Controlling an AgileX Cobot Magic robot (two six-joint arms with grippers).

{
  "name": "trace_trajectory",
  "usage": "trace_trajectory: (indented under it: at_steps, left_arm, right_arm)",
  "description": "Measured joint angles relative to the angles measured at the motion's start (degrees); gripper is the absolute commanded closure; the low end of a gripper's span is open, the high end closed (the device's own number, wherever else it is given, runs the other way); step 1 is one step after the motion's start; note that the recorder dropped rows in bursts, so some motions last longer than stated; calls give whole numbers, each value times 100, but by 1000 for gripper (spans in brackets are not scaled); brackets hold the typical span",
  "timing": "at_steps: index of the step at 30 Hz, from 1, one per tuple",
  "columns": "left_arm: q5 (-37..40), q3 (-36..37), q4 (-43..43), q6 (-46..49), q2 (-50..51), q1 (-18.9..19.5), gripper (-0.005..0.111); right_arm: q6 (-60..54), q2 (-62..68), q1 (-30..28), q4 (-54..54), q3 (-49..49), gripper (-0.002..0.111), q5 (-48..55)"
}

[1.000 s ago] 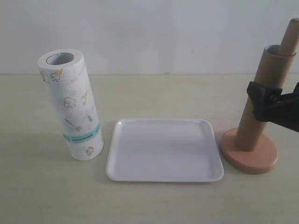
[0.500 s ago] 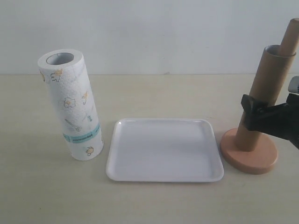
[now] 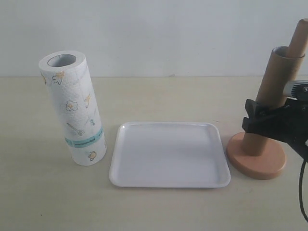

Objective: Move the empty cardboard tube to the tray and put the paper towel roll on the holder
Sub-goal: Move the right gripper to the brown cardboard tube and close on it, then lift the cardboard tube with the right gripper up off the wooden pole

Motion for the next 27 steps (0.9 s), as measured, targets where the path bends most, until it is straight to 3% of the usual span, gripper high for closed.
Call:
trace_trajectory:
  at_steps: [6, 20, 27]
  left_arm:
    - [0, 0, 0, 0, 0, 0, 103]
    - [0, 0, 0, 0, 0, 0, 103]
    - [0, 0, 0, 0, 0, 0, 103]
  right_arm:
    - [-27, 0, 0, 12, -10, 108, 24]
    - [-395, -99, 0, 12, -10, 108, -251]
    - [-499, -1233, 0, 12, -10, 108, 115]
